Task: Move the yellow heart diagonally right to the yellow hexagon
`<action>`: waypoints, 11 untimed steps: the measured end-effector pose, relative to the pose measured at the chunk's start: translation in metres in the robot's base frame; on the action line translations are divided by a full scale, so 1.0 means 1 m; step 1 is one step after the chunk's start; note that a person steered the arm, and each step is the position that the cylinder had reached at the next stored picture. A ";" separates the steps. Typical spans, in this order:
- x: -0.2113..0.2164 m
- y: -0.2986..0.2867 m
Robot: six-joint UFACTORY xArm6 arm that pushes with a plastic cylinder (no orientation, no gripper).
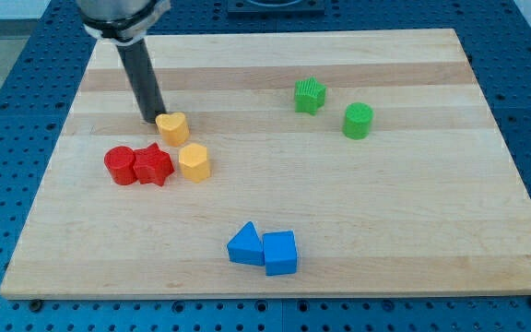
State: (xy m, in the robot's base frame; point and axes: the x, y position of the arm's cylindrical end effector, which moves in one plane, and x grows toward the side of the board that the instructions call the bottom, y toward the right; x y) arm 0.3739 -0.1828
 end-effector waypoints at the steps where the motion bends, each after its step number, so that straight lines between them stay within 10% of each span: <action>1: 0.004 -0.015; 11: 0.024 0.125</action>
